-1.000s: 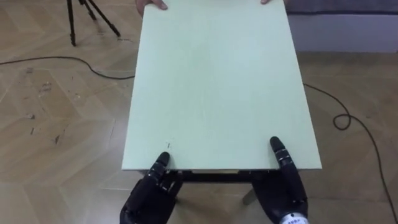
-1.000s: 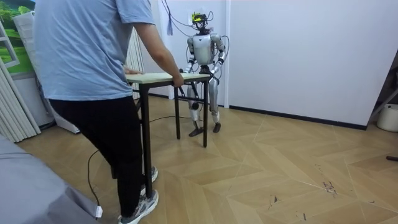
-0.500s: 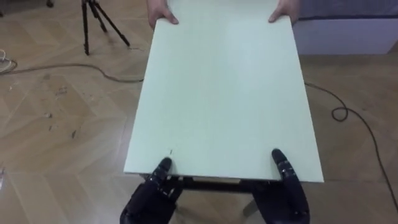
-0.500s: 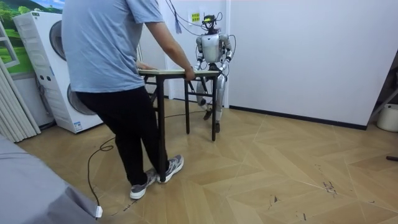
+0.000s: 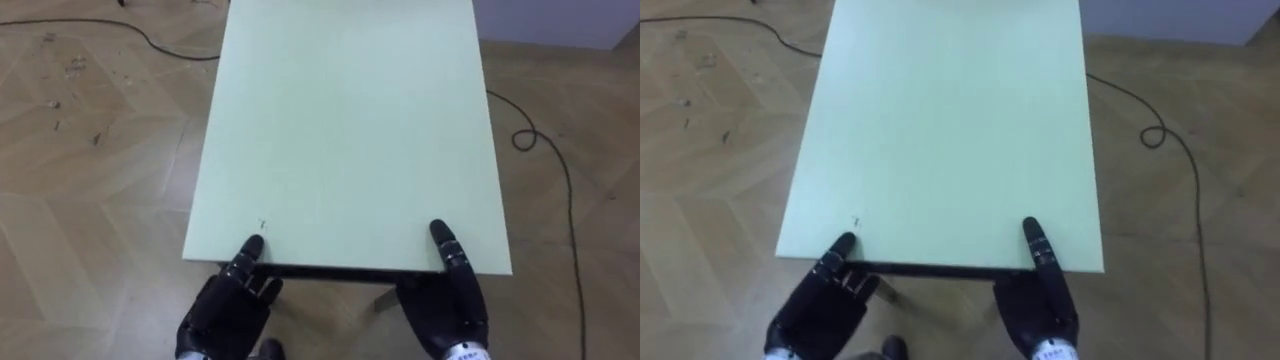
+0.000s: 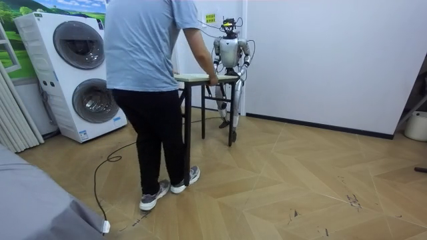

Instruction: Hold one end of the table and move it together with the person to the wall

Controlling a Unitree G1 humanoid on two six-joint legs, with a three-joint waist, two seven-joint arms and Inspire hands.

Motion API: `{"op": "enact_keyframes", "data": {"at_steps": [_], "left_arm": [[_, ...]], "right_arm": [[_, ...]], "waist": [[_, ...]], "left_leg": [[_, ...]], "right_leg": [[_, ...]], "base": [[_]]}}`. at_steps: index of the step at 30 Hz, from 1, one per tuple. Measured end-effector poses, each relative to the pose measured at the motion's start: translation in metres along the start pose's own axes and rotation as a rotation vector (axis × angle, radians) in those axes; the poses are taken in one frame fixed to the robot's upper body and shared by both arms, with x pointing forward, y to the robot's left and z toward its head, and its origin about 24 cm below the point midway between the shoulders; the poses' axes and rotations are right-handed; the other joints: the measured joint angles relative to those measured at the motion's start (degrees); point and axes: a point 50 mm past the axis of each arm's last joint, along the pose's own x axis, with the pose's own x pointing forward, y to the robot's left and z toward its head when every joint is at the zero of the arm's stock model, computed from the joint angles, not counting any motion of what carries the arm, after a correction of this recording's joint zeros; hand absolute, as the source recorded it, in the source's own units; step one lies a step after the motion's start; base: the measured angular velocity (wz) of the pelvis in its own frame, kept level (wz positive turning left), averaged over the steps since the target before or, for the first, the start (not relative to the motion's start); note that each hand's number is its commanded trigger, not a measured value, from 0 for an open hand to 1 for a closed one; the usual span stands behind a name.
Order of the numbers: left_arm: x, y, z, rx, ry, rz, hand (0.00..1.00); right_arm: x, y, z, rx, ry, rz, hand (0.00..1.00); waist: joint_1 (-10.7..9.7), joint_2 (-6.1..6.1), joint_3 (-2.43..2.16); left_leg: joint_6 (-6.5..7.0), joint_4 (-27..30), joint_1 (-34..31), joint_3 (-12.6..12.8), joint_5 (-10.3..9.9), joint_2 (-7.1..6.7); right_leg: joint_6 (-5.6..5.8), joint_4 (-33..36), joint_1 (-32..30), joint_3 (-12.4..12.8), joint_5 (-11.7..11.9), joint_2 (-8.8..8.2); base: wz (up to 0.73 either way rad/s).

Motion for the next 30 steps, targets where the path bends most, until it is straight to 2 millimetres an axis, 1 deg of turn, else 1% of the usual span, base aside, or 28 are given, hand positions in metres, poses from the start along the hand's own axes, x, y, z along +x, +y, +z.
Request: {"op": "enact_keyframes", "data": {"at_steps": [1,2,3,4,5,6,7,8,9,10,11,12,13,14,15,16,17,18,19,21,22,23,24,26,27,28,29,30], "left_arm": [[-0.001,0.002,-0.001,-0.001,0.002,0.002,1.00],[-0.001,0.004,-0.002,-0.002,0.006,0.006,1.00],[-0.002,0.006,-0.005,-0.004,0.017,0.014,1.00],[-0.002,0.007,-0.008,-0.011,0.023,0.019,1.00],[-0.002,0.007,-0.008,-0.011,0.026,0.020,1.00],[-0.002,0.008,-0.009,-0.007,0.026,0.023,1.00],[-0.003,0.010,-0.010,-0.006,0.028,0.030,1.00],[-0.004,0.013,-0.011,-0.011,0.031,0.034,1.00],[-0.010,0.018,-0.013,-0.031,0.030,0.050,1.00],[-0.018,0.023,-0.016,-0.054,0.025,0.065,1.00],[-0.022,0.025,-0.017,-0.065,0.024,0.072,1.00],[-0.026,0.027,-0.019,-0.069,0.026,0.078,1.00],[-0.023,0.025,-0.018,-0.051,0.040,0.074,1.00],[-0.019,0.024,-0.015,-0.032,0.047,0.071,1.00],[-0.014,0.021,-0.014,-0.016,0.057,0.063,1.00],[-0.012,0.017,-0.019,-0.038,0.060,0.053,1.00],[-0.012,0.017,-0.021,-0.047,0.061,0.053,1.00],[-0.012,0.017,-0.022,-0.053,0.061,0.054,1.00],[-0.014,0.018,-0.022,-0.054,0.060,0.059,1.00],[-0.015,0.019,-0.019,-0.035,0.060,0.060,1.00],[-0.014,0.017,-0.018,-0.036,0.056,0.049,1.00],[-0.013,0.015,-0.018,-0.036,0.053,0.043,1.00],[-0.012,0.013,-0.018,-0.042,0.045,0.037,1.00],[-0.011,0.011,-0.020,-0.049,0.041,0.039,1.00],[-0.010,0.011,-0.020,-0.055,0.040,0.042,1.00],[-0.011,0.011,-0.021,-0.058,0.037,0.046,1.00],[-0.011,0.011,-0.020,-0.058,0.034,0.045,1.00],[-0.009,0.009,-0.018,-0.057,0.025,0.035,1.00]], "right_arm": [[-0.001,-0.002,-0.001,0.006,0.005,-0.009,1.00],[-0.002,-0.004,-0.002,0.008,0.005,-0.016,1.00],[-0.005,-0.007,-0.002,0.010,0.001,-0.031,1.00],[-0.008,-0.009,-0.002,0.010,-0.006,-0.041,1.00],[-0.009,-0.010,-0.002,0.011,-0.008,-0.044,1.00],[-0.011,-0.011,-0.001,0.013,-0.017,-0.046,1.00],[-0.012,-0.014,-0.002,0.013,-0.019,-0.057,1.00],[-0.012,-0.016,-0.002,0.012,-0.016,-0.063,1.00],[-0.012,-0.017,-0.004,-0.007,0.000,-0.069,1.00],[-0.013,-0.018,-0.007,-0.026,0.019,-0.072,1.00],[-0.014,-0.019,-0.008,-0.036,0.028,-0.075,1.00],[-0.015,-0.020,-0.008,-0.048,0.032,-0.076,1.00],[-0.018,-0.022,-0.008,-0.044,0.016,-0.080,1.00],[-0.019,-0.023,-0.009,-0.035,0.005,-0.084,1.00],[-0.022,-0.024,-0.008,-0.020,-0.017,-0.083,1.00],[-0.024,-0.023,-0.003,-0.024,-0.034,-0.077,1.00],[-0.023,-0.023,-0.002,-0.028,-0.037,-0.075,1.00],[-0.022,-0.022,0.000,-0.038,-0.034,-0.070,1.00],[-0.023,-0.022,0.000,-0.045,-0.028,-0.070,1.00],[-0.022,-0.021,-0.001,-0.046,-0.023,-0.064,1.00],[-0.021,-0.018,0.000,-0.050,-0.025,-0.051,1.00],[-0.019,-0.017,0.000,-0.050,-0.026,-0.046,1.00],[-0.017,-0.015,0.002,-0.053,-0.029,-0.038,1.00],[-0.015,-0.014,0.004,-0.064,-0.030,-0.036,1.00],[-0.015,-0.014,0.003,-0.071,-0.022,-0.034,1.00],[-0.014,-0.013,0.003,-0.077,-0.017,-0.035,1.00],[-0.013,-0.012,0.003,-0.080,-0.015,-0.031,1.00],[-0.009,-0.010,0.004,-0.082,-0.016,-0.017,1.00]], "waist": [[0.2,0.38,-0.07],[0.5,0.70,-0.19],[1.3,1.07,-0.42],[1.8,1.76,-0.37],[1.9,2.06,-0.39],[2.0,2.56,-0.64],[2.1,2.34,-0.51],[2.9,2.19,-0.46],[4.2,2.28,-0.45],[4.5,2.91,-0.51],[4.1,3.55,-0.47],[3.4,5.34,0.13],[2.0,5.66,0.23],[1.6,4.51,0.19],[-0.2,2.31,-0.20],[-0.3,4.09,-0.28],[0.0,5.10,-0.06],[0.7,6.82,0.46],[0.7,7.88,0.25],[0.4,8.15,0.14],[-0.5,8.18,0.13],[-0.8,8.06,0.13],[-1.8,7.64,0.12],[-2.1,7.53,0.04],[-1.9,7.68,0.08],[-1.5,8.10,0.04],[-1.5,8.36,-0.11],[-1.8,8.55,-0.15]], "left_leg": [[-0.69,-2.3,0.5,-0.7,2.1,0.67],[-1.19,-3.4,0.8,-0.8,3.1,1.08],[-2.57,-6.6,2.0,-1.6,5.4,1.30],[-4.95,-10.6,3.6,-2.8,8.2,1.26],[-6.61,-12.6,4.2,-3.3,9.4,1.24],[-7.82,-14.2,4.7,-3.9,10.3,1.30],[-4.04,-8.1,4.2,-3.9,7.6,1.30],[-2.17,-3.1,4.1,-3.7,3.6,1.39],[-3.64,7.3,4.4,-3.4,-5.3,2.02],[-4.41,15.2,5.4,-3.5,-10.9,2.62],[-4.54,17.9,6.0,-3.5,-12.9,3.07],[-4.80,17.3,6.4,-4.4,-14.4,3.42],[-5.38,12.0,6.9,-6.7,-14.9,1.74],[-5.72,8.2,7.1,-7.5,-12.1,-0.15],[-9.70,5.3,7.7,-8.6,-9.3,-2.03],[-6.38,13.3,8.5,-6.9,-12.9,0.20],[-6.18,16.5,9.8,-6.2,-15.2,1.44],[-6.91,19.7,12.9,-5.5,-18.8,3.47],[-7.46,21.8,15.1,-5.5,-20.5,4.28],[-7.43,23.4,18.3,-5.5,-20.7,3.94],[-7.46,22.5,20.1,-5.7,-20.8,3.81],[-7.56,21.1,20.8,-5.7,-21.3,3.56],[-7.50,17.8,21.4,-6.7,-22.3,2.83],[-7.91,14.3,22.6,-6.8,-23.4,1.94],[-8.17,14.7,23.0,-7.0,-24.4,2.02],[-8.15,17.8,23.3,-7.4,-24.9,2.15],[-8.19,18.8,23.5,-7.8,-25.1,2.12],[-8.10,18.3,23.9,-8.3,-26.0,2.12]], "right_leg": [[-0.67,-0.5,-0.3,-0.2,0.5,1.28],[-1.26,-0.7,-0.4,-0.3,0.8,1.91],[-2.34,-0.8,-0.8,-0.6,1.5,2.62],[-3.37,-0.8,-1.0,-1.5,2.2,3.32],[-3.92,-0.9,-1.2,-1.8,2.5,3.65],[-4.90,-0.7,-2.2,-3.4,3.1,3.48],[-5.40,-0.1,-2.3,-6.5,3.4,1.47],[-5.56,0.2,-2.3,-7.9,3.5,0.25],[-5.21,-0.3,-1.6,-10.7,4.4,-1.60],[-3.57,-1.4,-0.3,-13.3,6.0,-2.22],[-3.17,-1.9,0.3,-14.5,6.4,-1.94],[-2.80,-1.2,1.0,-15.8,6.2,-0.21],[-4.85,-0.3,-1.4,-12.1,5.1,2.34],[-6.43,-0.9,-3.2,-9.0,5.5,3.56],[-8.93,-3.0,-5.3,-5.1,7.5,3.82],[-8.98,-2.7,-6.0,-5.7,7.6,4.12],[-9.16,-2.8,-6.1,-6.2,8.0,4.52],[-9.04,-2.7,-6.4,-8.3,9.5,4.62],[-9.16,-2.8,-7.2,-10.7,10.2,4.57],[-9.43,-2.8,-8.2,-13.8,11.1,3.86],[-9.79,-2.6,-9.4,-15.1,11.7,3.77],[-9.88,-2.4,-10.1,-15.3,11.9,3.68],[-10.03,-1.8,-11.3,-15.4,12.1,3.27],[-10.44,-1.8,-12.2,-15.5,13.0,3.11],[-11.09,-1.7,-13.0,-16.1,13.5,3.10],[-11.65,-1.6,-13.3,-17.5,13.8,3.18],[-11.99,-1.6,-13.7,-18.4,14.2,3.19],[-13.22,-1.6,-14.7,-19.1,15.7,3.30]], "base": [[0.08],[-0.07],[-0.05],[0.00],[0.10],[0.00],[-0.22],[-0.73],[-0.99],[-0.86],[-0.23],[0.60],[0.96],[1.45],[1.11],[0.70],[-0.17],[-0.44],[-0.34],[0.04],[0.30],[0.40],[0.29],[0.02],[-0.36],[-0.38],[-0.22],[0.13]]}}
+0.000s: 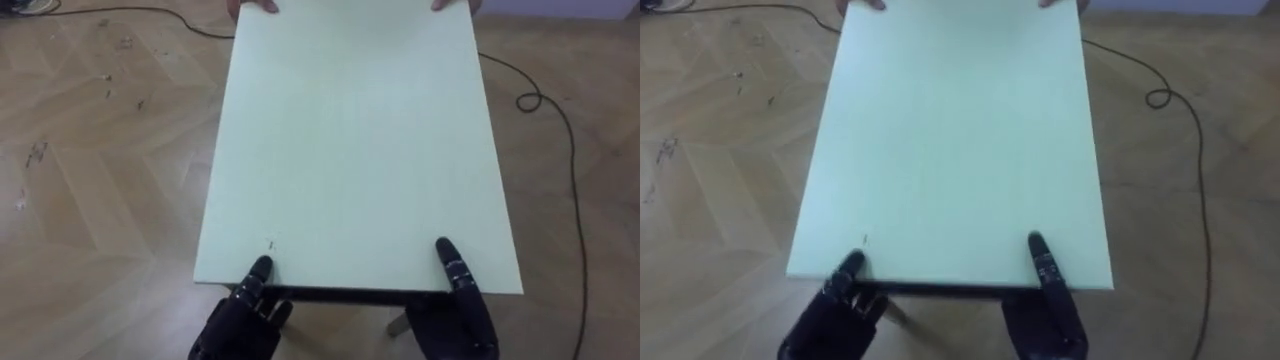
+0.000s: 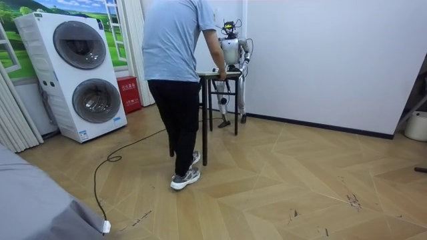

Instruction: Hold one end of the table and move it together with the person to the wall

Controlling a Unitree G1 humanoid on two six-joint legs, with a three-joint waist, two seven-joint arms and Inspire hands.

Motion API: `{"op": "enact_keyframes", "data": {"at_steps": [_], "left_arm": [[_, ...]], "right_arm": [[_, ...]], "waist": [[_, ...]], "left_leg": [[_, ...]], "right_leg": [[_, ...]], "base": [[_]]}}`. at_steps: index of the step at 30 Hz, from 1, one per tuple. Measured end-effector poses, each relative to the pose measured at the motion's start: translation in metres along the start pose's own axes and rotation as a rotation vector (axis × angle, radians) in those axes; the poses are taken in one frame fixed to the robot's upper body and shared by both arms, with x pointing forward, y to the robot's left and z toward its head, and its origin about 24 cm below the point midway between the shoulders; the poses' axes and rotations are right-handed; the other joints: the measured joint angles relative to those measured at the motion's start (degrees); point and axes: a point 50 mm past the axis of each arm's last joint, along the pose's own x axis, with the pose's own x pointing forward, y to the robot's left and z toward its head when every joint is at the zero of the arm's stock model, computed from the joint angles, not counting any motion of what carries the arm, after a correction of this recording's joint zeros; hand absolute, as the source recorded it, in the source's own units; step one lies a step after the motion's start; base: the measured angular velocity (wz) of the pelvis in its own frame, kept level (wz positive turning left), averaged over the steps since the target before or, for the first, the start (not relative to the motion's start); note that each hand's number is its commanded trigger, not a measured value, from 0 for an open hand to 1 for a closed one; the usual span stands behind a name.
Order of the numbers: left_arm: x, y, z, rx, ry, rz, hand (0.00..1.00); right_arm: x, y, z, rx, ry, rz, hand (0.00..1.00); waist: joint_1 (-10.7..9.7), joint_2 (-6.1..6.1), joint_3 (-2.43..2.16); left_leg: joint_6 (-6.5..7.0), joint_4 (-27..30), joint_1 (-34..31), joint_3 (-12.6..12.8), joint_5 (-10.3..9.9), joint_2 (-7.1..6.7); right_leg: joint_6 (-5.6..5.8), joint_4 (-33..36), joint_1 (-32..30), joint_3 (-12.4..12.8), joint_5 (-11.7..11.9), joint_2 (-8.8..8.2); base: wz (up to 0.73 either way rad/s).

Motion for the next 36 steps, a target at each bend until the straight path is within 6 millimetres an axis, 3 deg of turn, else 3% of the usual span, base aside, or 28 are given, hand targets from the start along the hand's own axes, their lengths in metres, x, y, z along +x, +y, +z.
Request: {"op": "enact_keyframes", "data": {"at_steps": [2,3,5,7,9,11,12,13,14,15,16,17,18,19,21,25,28,31,36], "left_arm": [[0.006,-0.005,0.004,0.012,-0.010,-0.018,1.00],[0.011,-0.008,0.006,0.018,-0.013,-0.026,1.00],[0.015,-0.011,0.008,0.025,-0.020,-0.030,1.00],[0.017,-0.012,0.007,0.028,-0.021,-0.021,1.00],[0.016,-0.009,0.007,0.028,-0.021,-0.009,1.00],[0.016,-0.006,0.004,0.021,-0.016,0.005,1.00],[0.015,-0.005,0.003,0.016,-0.015,0.013,1.00],[0.014,-0.004,0.002,0.016,-0.013,0.016,1.00],[0.014,-0.004,0.002,0.016,-0.013,0.016,1.00],[0.014,-0.004,0.002,0.023,-0.011,0.019,1.00],[0.015,-0.004,0.000,0.026,-0.006,0.023,1.00],[0.015,-0.004,-0.001,0.035,-0.003,0.026,1.00],[0.015,-0.004,-0.001,0.048,0.002,0.027,1.00],[0.015,-0.004,-0.002,0.050,0.001,0.027,1.00],[0.015,-0.004,-0.001,0.047,-0.003,0.027,1.00],[0.015,-0.004,0.001,0.046,-0.015,0.026,1.00],[0.014,-0.003,0.001,0.046,-0.013,0.026,1.00],[0.013,-0.003,0.001,0.047,-0.016,0.024,1.00],[0.013,-0.002,0.003,0.049,-0.024,0.018,1.00]], "right_arm": [[0.005,0.004,0.002,0.000,-0.009,0.020,1.00],[0.009,0.007,0.003,-0.003,-0.015,0.026,1.00],[0.012,0.009,0.004,-0.005,-0.017,0.034,1.00],[0.012,0.007,0.004,0.001,-0.020,0.025,1.00],[0.012,0.005,0.002,0.001,-0.014,0.013,1.00],[0.011,0.002,0.001,0.002,-0.006,0.000,1.00],[0.010,0.001,0.001,0.002,0.000,-0.005,1.00],[0.010,0.000,0.002,0.003,0.009,-0.007,1.00],[0.010,0.000,0.003,0.004,0.008,-0.008,1.00],[0.008,-0.002,0.002,0.016,0.011,-0.016,1.00],[0.003,-0.005,0.000,0.031,0.010,-0.032,1.00],[0.001,-0.007,0.000,0.037,0.006,-0.040,1.00],[-0.003,-0.009,0.000,0.045,-0.001,-0.047,1.00],[-0.003,-0.009,0.000,0.045,-0.003,-0.048,1.00],[-0.002,-0.008,-0.002,0.042,-0.002,-0.044,1.00],[0.003,-0.004,-0.001,0.029,-0.003,-0.026,1.00],[0.003,-0.004,-0.001,0.022,-0.010,-0.024,1.00],[0.004,-0.003,-0.002,0.014,-0.014,-0.021,1.00],[0.007,-0.001,-0.001,0.001,-0.023,-0.009,1.00]], "waist": [[-1.0,0.01,-0.03],[-1.3,-0.05,-0.06],[-2.0,-0.52,-0.02],[-1.9,-1.34,0.07],[-1.8,-2.00,0.05],[-2.0,-2.47,0.01],[-2.3,-2.68,-0.01],[-2.9,-2.88,0.08],[-3.2,-2.89,0.09],[-4.0,-3.11,0.15],[-5.6,-3.24,0.11],[-6.1,-3.41,0.02],[-6.2,-3.61,-0.09],[-6.1,-3.73,-0.14],[-5.3,-3.76,-0.13],[-3.1,-4.32,-0.29],[-2.6,-5.13,-0.52],[-1.1,-5.17,-0.55],[0.1,-5.17,-0.56]], "left_leg": [[0.79,-6.0,0.4,-1.2,-2.8,-0.31],[1.98,-8.6,0.0,-1.3,-3.8,-0.78],[2.62,-10.7,-1.0,-1.3,-3.6,-2.29],[5.07,-12.1,-1.1,-0.6,-2.2,-4.44],[6.03,-12.0,-1.2,0.5,-1.6,-5.76],[6.89,-12.1,-1.3,1.4,-0.8,-6.98],[7.50,-12.0,-1.5,1.7,-0.4,-7.62],[8.12,-12.0,-1.9,1.6,0.3,-8.11],[8.37,-12.0,-2.3,1.6,0.6,-8.12],[8.64,-12.0,-2.7,2.2,1.4,-7.95],[8.50,-12.2,-2.7,4.1,1.9,-6.98],[8.39,-12.6,-2.6,5.2,2.3,-6.48],[8.25,-13.6,-2.3,6.8,3.2,-6.02],[8.15,-14.8,-2.1,7.7,3.9,-5.91],[7.87,-15.6,-1.9,8.0,4.5,-6.08],[7.31,-18.0,-2.0,8.9,5.7,-6.26],[7.22,-19.3,-1.2,8.3,6.3,-6.06],[7.03,-20.2,-0.7,7.9,6.5,-5.51],[7.05,-20.2,-0.7,7.0,6.5,-5.10]], "right_leg": [[-0.08,-0.4,-2.2,-0.8,2.2,-0.02],[-0.19,-1.2,-3.4,-0.9,3.6,-0.15],[-0.23,-2.6,-4.5,-0.8,5.9,-1.25],[0.09,-4.9,-4.4,0.4,9.0,-2.31],[0.34,-6.2,-4.1,1.4,11.0,-3.11],[2.12,-7.3,-4.0,4.3,12.7,-3.61],[4.38,-7.9,-3.9,5.9,13.9,-3.84],[8.84,-8.5,-3.9,8.1,15.0,-3.96],[11.23,-8.5,-3.9,9.2,15.2,-4.07],[11.64,-4.9,-4.4,11.8,14.1,-4.77],[10.20,3.1,-4.8,14.2,9.1,-6.20],[10.24,7.3,-4.9,15.1,6.2,-6.89],[10.44,13.9,-4.3,16.7,1.7,-7.76],[10.95,16.9,-2.3,17.1,-1.7,-8.56],[12.07,15.2,0.8,18.7,-4.4,-8.12],[11.58,6.1,3.3,19.6,-4.1,-5.36],[11.52,3.3,4.7,19.3,-3.6,-4.69],[11.64,-0.9,6.9,19.2,-1.9,-3.23],[11.92,-3.7,8.3,18.0,-1.2,-2.86]], "base": [[0.24],[0.20],[0.16],[-0.02],[-0.12],[-0.03],[0.00],[0.09],[0.39],[0.78],[0.94],[0.88],[0.51],[0.29],[-0.07],[-0.20],[0.04],[0.01],[0.09]]}}
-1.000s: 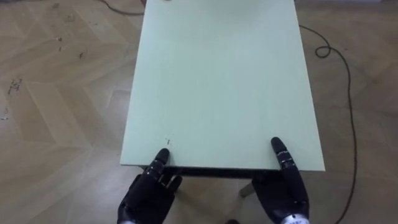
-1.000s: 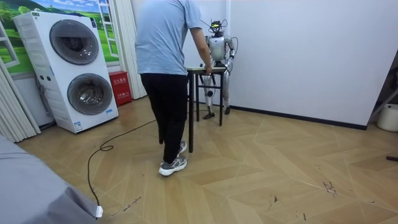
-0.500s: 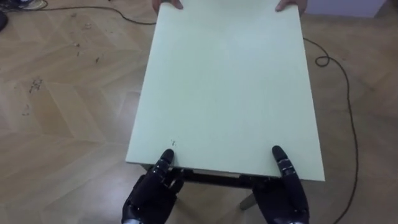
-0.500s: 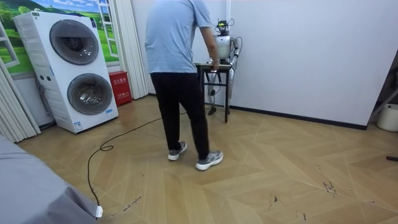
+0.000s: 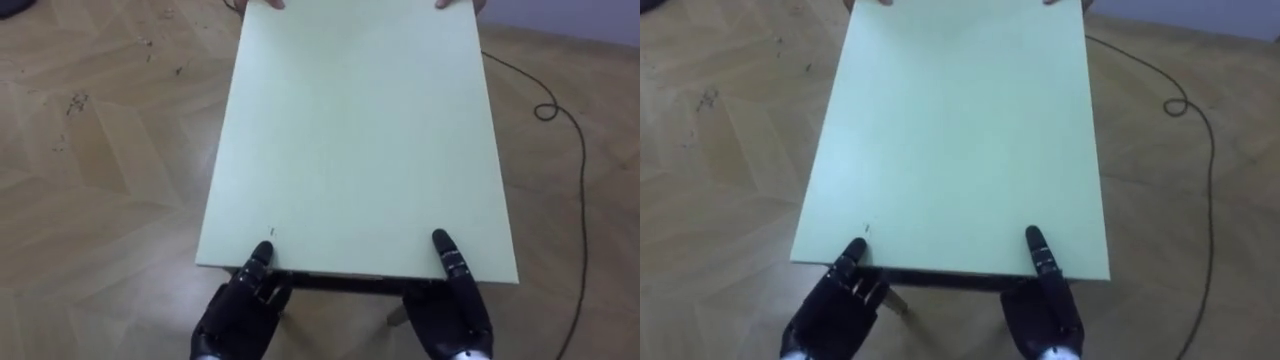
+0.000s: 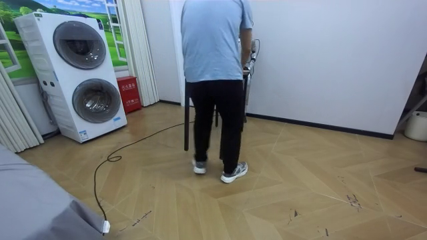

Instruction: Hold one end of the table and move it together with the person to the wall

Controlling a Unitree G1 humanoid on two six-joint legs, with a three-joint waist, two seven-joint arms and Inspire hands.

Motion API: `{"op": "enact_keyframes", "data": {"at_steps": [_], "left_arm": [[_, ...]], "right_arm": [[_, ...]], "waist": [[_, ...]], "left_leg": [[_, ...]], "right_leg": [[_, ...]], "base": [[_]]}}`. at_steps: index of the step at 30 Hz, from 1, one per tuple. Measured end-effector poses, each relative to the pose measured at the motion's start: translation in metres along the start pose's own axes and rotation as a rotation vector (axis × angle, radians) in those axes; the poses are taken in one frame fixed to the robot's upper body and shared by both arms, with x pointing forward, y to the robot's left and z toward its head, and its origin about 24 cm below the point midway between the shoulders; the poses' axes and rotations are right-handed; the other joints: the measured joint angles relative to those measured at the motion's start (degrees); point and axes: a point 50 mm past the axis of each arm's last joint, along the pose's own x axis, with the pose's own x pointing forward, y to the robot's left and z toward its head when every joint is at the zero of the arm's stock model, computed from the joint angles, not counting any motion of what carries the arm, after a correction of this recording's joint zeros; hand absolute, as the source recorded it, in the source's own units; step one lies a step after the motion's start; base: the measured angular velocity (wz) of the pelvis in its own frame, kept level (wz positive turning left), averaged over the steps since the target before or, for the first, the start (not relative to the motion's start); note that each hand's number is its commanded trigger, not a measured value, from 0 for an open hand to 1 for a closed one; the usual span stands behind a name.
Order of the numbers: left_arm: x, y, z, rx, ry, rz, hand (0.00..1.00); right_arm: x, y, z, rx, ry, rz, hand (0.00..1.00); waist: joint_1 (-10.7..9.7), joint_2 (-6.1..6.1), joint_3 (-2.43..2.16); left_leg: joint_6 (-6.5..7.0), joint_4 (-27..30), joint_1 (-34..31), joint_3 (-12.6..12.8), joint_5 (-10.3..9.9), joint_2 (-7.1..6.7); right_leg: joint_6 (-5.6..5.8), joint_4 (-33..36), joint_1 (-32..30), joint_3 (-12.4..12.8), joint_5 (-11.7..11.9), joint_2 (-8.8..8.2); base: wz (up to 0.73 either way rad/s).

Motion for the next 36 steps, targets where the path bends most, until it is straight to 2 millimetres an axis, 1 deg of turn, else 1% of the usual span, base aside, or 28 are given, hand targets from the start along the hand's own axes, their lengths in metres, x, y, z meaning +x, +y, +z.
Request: {"op": "enact_keyframes", "data": {"at_steps": [4,6,9,12,13,14,15,16,17,18,19,20,21,22,23,24,25,27,28,32,34,35,36], "left_arm": [[-0.001,0.001,0.004,0.007,-0.009,-0.011,1.00],[-0.002,0.002,0.005,0.012,-0.009,-0.011,1.00],[-0.003,0.003,0.006,0.011,-0.013,-0.015,1.00],[-0.003,0.003,0.006,0.002,-0.015,-0.015,1.00],[-0.003,0.003,0.005,0.001,-0.016,-0.018,1.00],[-0.003,0.002,0.005,-0.001,-0.016,-0.020,1.00],[-0.003,0.002,0.005,-0.002,-0.014,-0.023,1.00],[-0.003,0.001,0.003,-0.008,-0.012,-0.026,1.00],[-0.002,0.001,0.002,-0.013,-0.011,-0.027,1.00],[-0.002,0.000,0.001,-0.017,-0.009,-0.029,1.00],[-0.002,0.000,0.001,-0.015,-0.007,-0.030,1.00],[-0.002,0.000,0.001,-0.015,-0.005,-0.030,1.00],[-0.002,0.000,0.000,-0.014,0.001,-0.031,1.00],[-0.002,-0.001,-0.002,-0.013,0.003,-0.032,1.00],[-0.002,-0.001,-0.002,-0.012,0.005,-0.034,1.00],[-0.001,-0.002,-0.002,-0.012,0.006,-0.036,1.00],[-0.001,-0.002,-0.002,-0.012,0.003,-0.037,1.00],[-0.002,-0.001,0.000,-0.013,-0.002,-0.035,1.00],[-0.002,-0.001,-0.001,-0.016,-0.003,-0.034,1.00],[-0.005,0.002,-0.002,-0.023,-0.007,-0.017,1.00],[-0.007,0.004,-0.002,-0.027,-0.007,-0.005,1.00],[-0.007,0.004,-0.002,-0.029,-0.009,-0.003,1.00],[-0.008,0.005,-0.003,-0.031,-0.007,0.001,1.00]], "right_arm": [[0.000,0.001,-0.003,0.010,0.012,0.002,1.00],[0.001,0.001,-0.004,0.011,0.017,0.005,1.00],[0.003,0.003,-0.002,0.005,0.023,0.014,1.00],[0.004,0.004,-0.001,-0.001,0.027,0.020,1.00],[0.005,0.005,0.000,-0.004,0.028,0.025,1.00],[0.005,0.005,0.000,-0.006,0.027,0.028,1.00],[0.006,0.005,0.002,-0.012,0.027,0.031,1.00],[0.006,0.005,0.004,-0.022,0.027,0.035,1.00],[0.006,0.006,0.005,-0.025,0.026,0.037,1.00],[0.007,0.006,0.006,-0.034,0.023,0.040,1.00],[0.007,0.006,0.008,-0.042,0.023,0.043,1.00],[0.007,0.006,0.009,-0.043,0.023,0.043,1.00],[0.007,0.005,0.010,-0.047,0.020,0.040,1.00],[0.006,0.005,0.011,-0.049,0.014,0.038,1.00],[0.006,0.005,0.012,-0.050,0.011,0.038,1.00],[0.007,0.005,0.012,-0.052,0.009,0.038,1.00],[0.008,0.006,0.012,-0.052,0.011,0.039,1.00],[0.011,0.008,0.012,-0.061,0.019,0.042,1.00],[0.012,0.009,0.012,-0.065,0.021,0.043,1.00],[0.014,0.010,0.012,-0.095,0.029,0.043,1.00],[0.015,0.011,0.011,-0.105,0.032,0.039,1.00],[0.015,0.011,0.010,-0.106,0.033,0.038,1.00],[0.014,0.010,0.010,-0.107,0.034,0.033,1.00]], "waist": [[0.3,0.06,0.04],[0.4,0.05,0.04],[0.7,0.10,0.07],[0.9,0.27,0.16],[1.0,0.47,0.17],[1.1,0.62,0.26],[1.3,0.94,0.39],[1.2,1.56,0.48],[1.2,1.73,0.43],[1.4,2.01,0.35],[1.3,2.43,0.39],[1.1,2.65,0.41],[0.4,3.05,0.43],[-0.8,3.68,0.50],[-1.5,3.84,0.52],[-2.3,3.99,0.49],[-1.9,4.01,0.48],[-1.1,4.24,0.52],[-0.1,4.27,0.50],[0.4,4.19,0.49],[1.4,3.84,0.49],[1.4,3.73,0.52],[1.3,3.53,0.51]], "left_leg": [[-0.10,-0.2,0.0,-2.1,0.1,0.01],[-0.30,-0.5,-0.1,-2.7,0.2,0.02],[-0.55,-0.6,-0.8,-4.1,0.4,0.02],[-0.89,-0.5,-1.5,-6.1,0.7,-0.02],[-0.94,-0.4,-2.1,-7.1,0.9,-0.05],[-0.98,-0.4,-2.2,-7.5,0.9,-0.04],[-1.18,-0.1,-2.6,-8.3,1.1,-0.10],[-1.26,0.5,-3.2,-9.4,1.1,-0.22],[-1.40,0.5,-3.4,-10.0,1.2,-0.36],[-1.61,0.6,-4.0,-11.1,1.5,-0.61],[-1.85,0.5,-4.4,-12.5,2.0,-0.84],[-1.94,0.3,-4.4,-12.8,2.3,-0.87],[-2.09,-0.3,-4.5,-11.2,3.2,-0.76],[-1.81,-1.0,-4.6,-6.7,4.1,-0.08],[-1.69,-1.2,-4.7,-4.5,4.6,0.34],[-1.53,-1.4,-5.1,-2.2,5.4,0.50],[-1.55,-1.4,-5.5,-1.8,5.7,0.47],[-1.68,-1.1,-6.3,-1.9,5.9,0.39],[-1.74,-0.8,-6.7,-2.0,5.9,0.40],[-1.43,0.1,-7.6,-2.2,6.3,0.33],[-0.95,0.3,-8.0,-2.1,6.5,-0.21],[-0.75,0.3,-8.1,-2.3,6.6,-0.45],[-0.29,0.3,-8.2,-3.1,6.9,-1.11]], "right_leg": [[0.12,-2.3,1.7,-0.4,0.1,0.42],[0.17,-2.8,2.0,-0.9,0.1,0.51],[0.16,-3.2,2.2,-1.5,0.1,0.62],[0.17,-3.8,2.7,-1.9,0.1,0.81],[0.16,-3.8,2.7,-2.4,0.1,0.83],[0.16,-3.8,2.9,-2.8,0.1,0.82],[0.09,-3.8,3.1,-3.9,0.0,0.83],[-0.12,-3.7,3.5,-5.0,-0.1,0.87],[-0.30,-3.6,3.5,-5.2,-0.2,0.86],[-0.56,-3.5,3.6,-5.2,-0.6,0.83],[-0.97,-3.4,3.9,-5.7,-0.9,0.78],[-1.01,-3.4,4.2,-6.3,-1.0,0.71],[-1.12,-3.6,5.2,-7.9,-1.1,0.39],[-1.22,-3.8,6.2,-9.6,-1.3,0.18],[-1.22,-3.8,6.5,-9.9,-1.5,0.07],[-1.04,-3.7,6.5,-9.7,-1.9,-0.17],[-0.67,-3.7,6.4,-9.6,-2.5,-0.37],[-0.65,-3.7,6.1,-9.9,-3.0,-0.51],[-0.81,-3.6,5.8,-10.1,-3.2,-0.55],[-0.75,-2.4,5.3,-11.1,-3.2,-1.12],[-0.40,-0.9,4.8,-11.3,-3.4,-2.03],[-0.19,-0.4,4.7,-11.6,-3.6,-2.38],[0.14,0.3,4.9,-12.4,-3.8,-3.07]], "base": [[0.22],[0.19],[0.21],[0.35],[0.46],[0.48],[0.51],[0.53],[0.57],[0.61],[0.66],[0.86],[1.10],[1.22],[1.16],[0.80],[0.52],[0.13],[0.04],[0.16],[0.14],[0.34],[0.54]]}}
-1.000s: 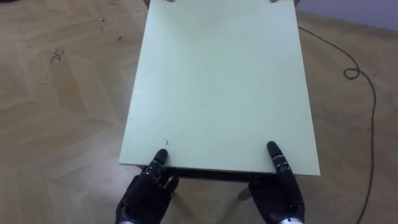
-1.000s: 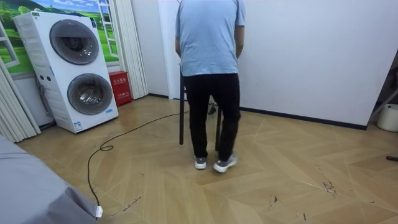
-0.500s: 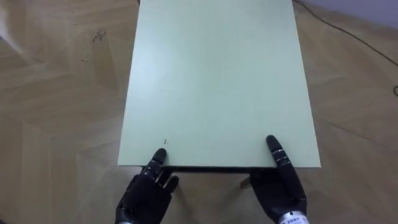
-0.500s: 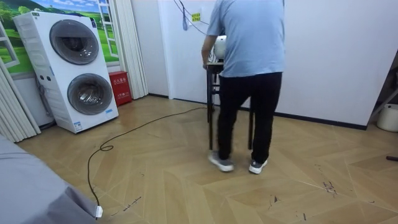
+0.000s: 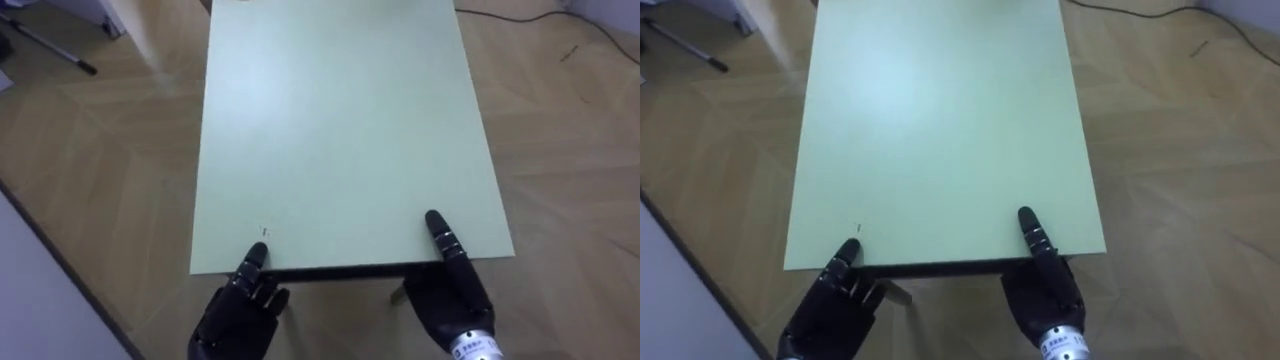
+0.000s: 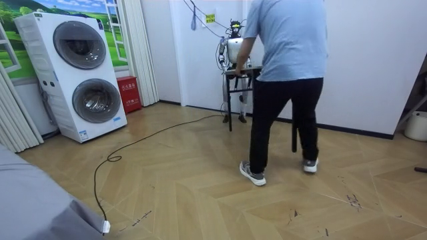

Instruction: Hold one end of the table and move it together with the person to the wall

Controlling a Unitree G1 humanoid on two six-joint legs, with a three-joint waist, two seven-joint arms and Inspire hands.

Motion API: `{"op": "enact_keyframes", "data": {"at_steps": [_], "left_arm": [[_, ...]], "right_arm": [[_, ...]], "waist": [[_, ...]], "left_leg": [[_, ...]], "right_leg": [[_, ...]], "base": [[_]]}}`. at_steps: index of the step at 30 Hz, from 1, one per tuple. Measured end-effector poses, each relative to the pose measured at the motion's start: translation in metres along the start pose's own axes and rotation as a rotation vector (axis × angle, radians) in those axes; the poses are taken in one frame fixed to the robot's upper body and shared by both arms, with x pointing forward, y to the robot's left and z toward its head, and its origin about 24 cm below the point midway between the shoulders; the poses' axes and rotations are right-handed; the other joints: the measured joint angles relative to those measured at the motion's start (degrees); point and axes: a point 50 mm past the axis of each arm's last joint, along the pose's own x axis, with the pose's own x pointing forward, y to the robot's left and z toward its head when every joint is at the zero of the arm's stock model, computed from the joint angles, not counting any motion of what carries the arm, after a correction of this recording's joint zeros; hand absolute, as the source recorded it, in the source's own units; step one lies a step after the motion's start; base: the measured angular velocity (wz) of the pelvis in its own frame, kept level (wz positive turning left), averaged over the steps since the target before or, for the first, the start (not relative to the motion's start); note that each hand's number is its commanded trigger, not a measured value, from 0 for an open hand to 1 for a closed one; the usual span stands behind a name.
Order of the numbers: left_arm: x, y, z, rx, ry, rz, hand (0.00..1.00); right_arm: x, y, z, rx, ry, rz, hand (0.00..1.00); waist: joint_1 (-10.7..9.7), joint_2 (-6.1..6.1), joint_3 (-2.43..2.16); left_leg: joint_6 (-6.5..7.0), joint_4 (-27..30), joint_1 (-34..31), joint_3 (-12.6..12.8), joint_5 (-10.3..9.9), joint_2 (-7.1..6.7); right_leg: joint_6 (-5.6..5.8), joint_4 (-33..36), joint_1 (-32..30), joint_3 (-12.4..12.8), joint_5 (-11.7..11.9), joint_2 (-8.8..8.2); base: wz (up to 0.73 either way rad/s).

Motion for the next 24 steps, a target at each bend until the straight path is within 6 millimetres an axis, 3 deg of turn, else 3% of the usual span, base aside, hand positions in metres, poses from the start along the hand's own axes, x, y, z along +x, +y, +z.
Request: {"op": "enact_keyframes", "data": {"at_steps": [2,5,7,10,12,19,24], "left_arm": [[-0.001,0.001,-0.001,0.002,0.004,0.004,1.00],[-0.001,0.001,-0.001,0.009,0.004,0.003,1.00],[-0.001,0.000,-0.005,-0.007,-0.016,0.007,1.00],[-0.002,0.002,-0.003,0.006,-0.016,0.009,1.00],[-0.003,0.001,-0.002,0.010,-0.017,0.007,1.00],[-0.005,0.002,0.004,0.017,-0.034,0.011,1.00],[-0.006,0.003,0.003,0.016,-0.035,0.016,1.00]], "right_arm": [[-0.003,-0.003,-0.002,0.005,0.002,-0.012,1.00],[-0.006,-0.004,-0.004,0.019,-0.002,-0.022,1.00],[-0.005,-0.004,-0.005,0.024,-0.004,-0.024,1.00],[-0.006,-0.004,-0.006,0.024,-0.003,-0.028,1.00],[-0.006,-0.004,-0.006,0.028,-0.002,-0.029,1.00],[-0.004,-0.001,-0.015,0.035,0.013,-0.027,1.00],[-0.007,-0.002,-0.018,0.038,0.008,-0.036,1.00]], "waist": [[-0.1,-0.40,0.01],[-1.5,-0.57,0.00],[-3.5,-0.50,0.02],[-2.9,-1.23,0.05],[-2.6,-1.71,0.01],[0.6,-3.21,0.23],[1.8,-2.65,0.15]], "left_leg": [[0.53,-0.1,-0.1,-2.1,0.3,-1.15],[1.61,1.3,-1.2,-6.5,0.5,-2.81],[2.39,1.1,-1.1,-10.7,1.1,-5.18],[2.67,1.3,-1.1,-12.0,1.5,-6.43],[2.55,1.2,-1.1,-12.7,1.5,-6.99],[1.39,1.3,-1.2,-14.5,1.5,-6.84],[0.77,3.5,-2.7,-17.6,1.2,-6.82]], "right_leg": [[0.57,1.2,0.5,0.2,-0.4,-0.83],[1.07,3.0,1.2,2.8,-0.7,-1.44],[1.47,3.1,1.8,8.2,-1.3,-1.49],[1.86,2.0,2.7,12.3,-2.2,-1.20],[1.89,0.1,4.1,12.3,-2.2,-0.83],[1.85,-4.1,7.0,12.2,-2.1,0.73],[1.78,-3.8,7.9,10.4,-2.1,2.20]], "base": [[0.67],[0.86],[0.87],[0.45],[0.36],[0.18],[0.41]]}}
